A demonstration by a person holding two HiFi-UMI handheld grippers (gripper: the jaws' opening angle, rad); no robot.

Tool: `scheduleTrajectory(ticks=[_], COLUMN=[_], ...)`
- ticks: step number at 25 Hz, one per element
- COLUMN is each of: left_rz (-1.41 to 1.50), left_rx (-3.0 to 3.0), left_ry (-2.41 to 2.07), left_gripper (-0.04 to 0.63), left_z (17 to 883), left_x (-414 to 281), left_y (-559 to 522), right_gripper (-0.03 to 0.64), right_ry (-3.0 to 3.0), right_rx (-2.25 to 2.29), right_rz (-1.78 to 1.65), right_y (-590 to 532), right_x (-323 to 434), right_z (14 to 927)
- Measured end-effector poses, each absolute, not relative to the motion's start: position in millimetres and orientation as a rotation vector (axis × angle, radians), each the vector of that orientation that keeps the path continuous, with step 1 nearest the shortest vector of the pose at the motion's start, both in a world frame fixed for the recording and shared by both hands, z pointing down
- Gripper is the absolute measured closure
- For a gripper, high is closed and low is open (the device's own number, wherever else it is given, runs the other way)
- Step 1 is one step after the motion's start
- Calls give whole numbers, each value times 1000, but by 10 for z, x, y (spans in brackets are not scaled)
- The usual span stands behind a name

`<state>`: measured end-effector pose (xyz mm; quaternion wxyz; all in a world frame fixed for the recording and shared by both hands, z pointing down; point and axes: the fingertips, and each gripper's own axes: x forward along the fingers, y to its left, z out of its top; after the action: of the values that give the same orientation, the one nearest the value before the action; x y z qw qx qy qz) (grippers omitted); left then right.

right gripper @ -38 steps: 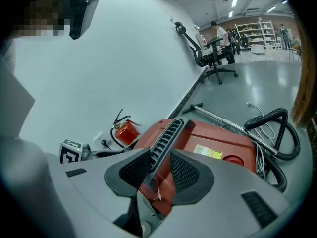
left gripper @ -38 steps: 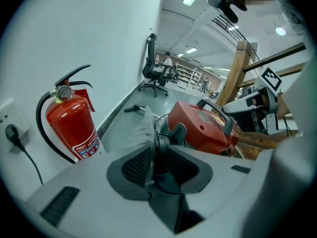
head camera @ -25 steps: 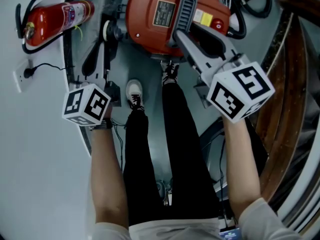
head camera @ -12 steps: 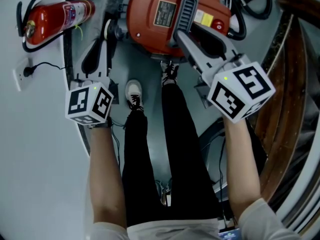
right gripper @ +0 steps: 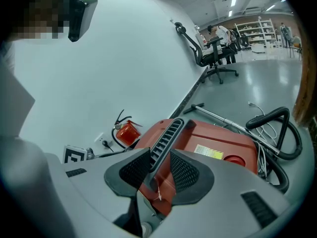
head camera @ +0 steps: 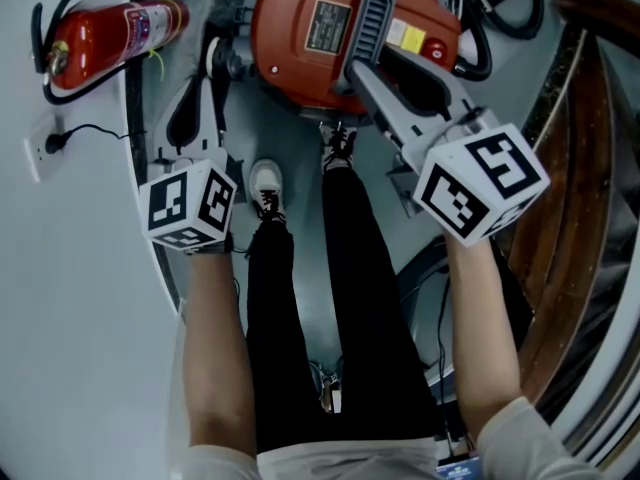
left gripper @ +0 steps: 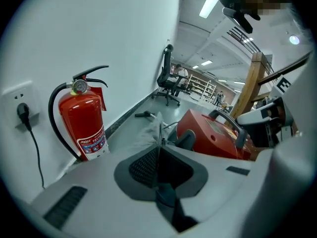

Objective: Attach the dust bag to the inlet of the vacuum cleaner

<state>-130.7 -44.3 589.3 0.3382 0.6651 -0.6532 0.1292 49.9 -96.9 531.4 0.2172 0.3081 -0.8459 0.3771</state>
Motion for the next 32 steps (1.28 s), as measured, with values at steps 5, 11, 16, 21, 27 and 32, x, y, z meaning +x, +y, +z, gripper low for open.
scheduleTrajectory(ticks=[5, 11, 16, 21, 27, 32], left_rz=[350, 496, 564, 589, 638, 703], left_rx=[1811, 1934, 1998, 2026, 2074, 2133], left_ry=[-1615, -1546, -1491, -1453, -1391, -1295], left_gripper=[575, 578, 577, 584, 580, 577], left_z=[5878, 5863, 5850, 5822, 5821, 5848], left_x=[-1279, -1202, -1118, -1072, -1031, -991], left_y=[-445, -447, -443, -438, -432, -395], right_gripper=[488, 488, 488, 488, 488, 489], right_ry=[-2343, -2350, -2349, -2350, -2354, -2348], right_rx=[854, 857, 858, 860, 876, 872], right_rz=[1053, 1055, 1061, 1063, 1064, 1065], right_y=[-973, -970, -972, -972, -969, -967], right_x=[494, 489, 496, 496, 497, 494], right_z=[5313, 5315, 5319, 5322, 5318, 5318])
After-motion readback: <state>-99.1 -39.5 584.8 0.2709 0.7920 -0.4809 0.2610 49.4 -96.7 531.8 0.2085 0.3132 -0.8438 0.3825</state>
